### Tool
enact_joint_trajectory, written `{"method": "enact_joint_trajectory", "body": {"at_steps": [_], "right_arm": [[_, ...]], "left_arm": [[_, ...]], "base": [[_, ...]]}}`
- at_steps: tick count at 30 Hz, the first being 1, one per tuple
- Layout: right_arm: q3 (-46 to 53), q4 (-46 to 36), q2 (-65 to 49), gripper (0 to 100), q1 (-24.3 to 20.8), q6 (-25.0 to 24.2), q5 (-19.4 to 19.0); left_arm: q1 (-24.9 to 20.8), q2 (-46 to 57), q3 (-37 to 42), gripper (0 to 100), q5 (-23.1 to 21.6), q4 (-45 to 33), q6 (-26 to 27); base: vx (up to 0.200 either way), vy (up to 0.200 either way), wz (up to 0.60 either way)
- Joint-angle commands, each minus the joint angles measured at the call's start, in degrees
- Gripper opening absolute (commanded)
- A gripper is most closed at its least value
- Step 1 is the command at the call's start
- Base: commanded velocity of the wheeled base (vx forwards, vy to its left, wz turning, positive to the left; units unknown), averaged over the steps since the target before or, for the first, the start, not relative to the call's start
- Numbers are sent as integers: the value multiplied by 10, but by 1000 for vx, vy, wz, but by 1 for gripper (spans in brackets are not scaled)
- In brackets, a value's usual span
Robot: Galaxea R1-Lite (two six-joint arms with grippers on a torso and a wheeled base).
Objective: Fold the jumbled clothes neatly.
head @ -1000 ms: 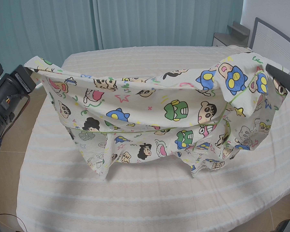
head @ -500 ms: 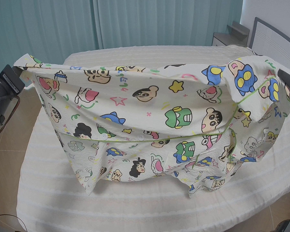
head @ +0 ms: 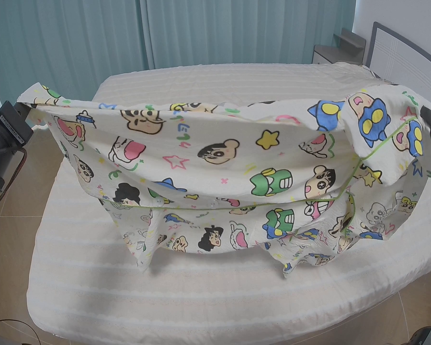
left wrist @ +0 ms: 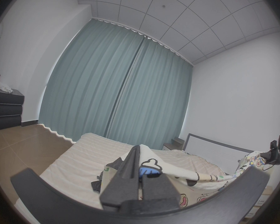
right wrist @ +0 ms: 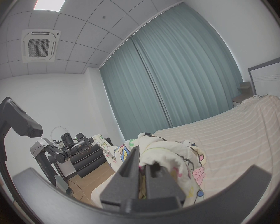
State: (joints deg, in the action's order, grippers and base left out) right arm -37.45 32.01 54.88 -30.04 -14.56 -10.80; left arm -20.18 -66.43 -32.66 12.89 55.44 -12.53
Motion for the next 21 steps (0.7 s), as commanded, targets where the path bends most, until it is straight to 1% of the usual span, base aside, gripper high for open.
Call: {"method": "enact_joint_trajectory", "body": {"at_steps": [1,3,8,21], "right_arm": [[0,0,-3,0,0,0,0],[2,1,-4,0,1,0,0],[7,2,-6,0,1,-1,-5],[9,3,-6,0,1,-1,-7]], "left_arm": [[-10,2,2,0,1,1,1],[-12,4,4,0,1,-1,1],[-28,4,6,0,2,-2,2],[-29,2,8,0,1,-2,5]], "base": [[0,0,0],[0,0,0],[0,-200,0],[0,-200,0]]}}
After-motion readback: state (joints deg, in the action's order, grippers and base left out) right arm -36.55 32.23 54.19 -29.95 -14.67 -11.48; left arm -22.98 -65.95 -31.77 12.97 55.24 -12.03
